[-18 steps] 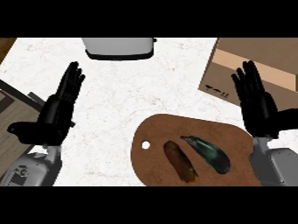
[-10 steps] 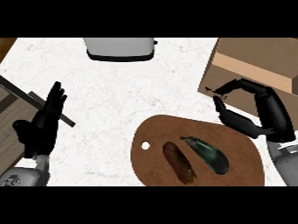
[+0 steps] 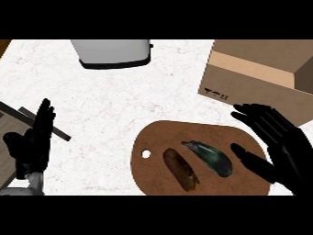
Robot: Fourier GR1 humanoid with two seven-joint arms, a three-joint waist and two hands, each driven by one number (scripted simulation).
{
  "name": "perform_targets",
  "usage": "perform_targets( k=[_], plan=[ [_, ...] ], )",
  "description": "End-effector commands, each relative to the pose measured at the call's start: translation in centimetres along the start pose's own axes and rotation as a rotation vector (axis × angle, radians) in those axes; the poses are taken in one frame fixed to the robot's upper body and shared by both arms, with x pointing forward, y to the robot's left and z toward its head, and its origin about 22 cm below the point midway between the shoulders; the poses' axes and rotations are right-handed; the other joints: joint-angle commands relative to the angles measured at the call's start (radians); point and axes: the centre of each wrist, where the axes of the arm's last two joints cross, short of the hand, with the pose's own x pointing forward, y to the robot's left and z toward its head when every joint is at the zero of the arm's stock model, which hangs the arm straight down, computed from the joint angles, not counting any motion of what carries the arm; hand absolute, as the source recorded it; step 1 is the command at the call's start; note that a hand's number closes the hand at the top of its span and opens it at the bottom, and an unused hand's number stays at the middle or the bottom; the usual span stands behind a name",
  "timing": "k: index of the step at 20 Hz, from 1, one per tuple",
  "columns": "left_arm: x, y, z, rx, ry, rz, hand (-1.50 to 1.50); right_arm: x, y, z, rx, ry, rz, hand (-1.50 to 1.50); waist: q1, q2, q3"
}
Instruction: Pick the sweet potato from the cutting board and place it in the cardboard box
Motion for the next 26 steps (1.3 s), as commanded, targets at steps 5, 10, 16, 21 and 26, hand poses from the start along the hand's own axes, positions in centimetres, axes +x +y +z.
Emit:
perform_targets(
  k=[5,10,16,21,26],
  plan=[
    [-2.3,1.8,0.9,0.039,0.087,-0.019,0.0,5.2,-2.2,3.4,0.13,0.119,0.235,-1.5,-0.01,0.01,-0.009],
    [-1.8,0.7,0.5,0.002,0.064,-0.012,0.0,9.5,-3.1,4.5,0.254,0.211,0.325,-1.5,0.014,0.02,-0.009],
    [-2.4,0.9,0.2,-0.013,0.064,-0.03,0.0,14.4,-2.6,5.3,0.354,0.336,0.436,-1.5,0.056,0.028,-0.006],
    [-1.2,0.1,-1.2,-0.034,0.052,-0.017,0.0,18.8,0.3,4.4,0.403,0.434,0.524,-1.5,0.073,0.034,-0.002],
    [-2.6,-1.5,-0.4,-0.047,0.05,-0.011,0.0,21.5,2.1,2.6,0.475,0.526,0.576,-1.5,0.08,0.038,-0.001]
  ],
)
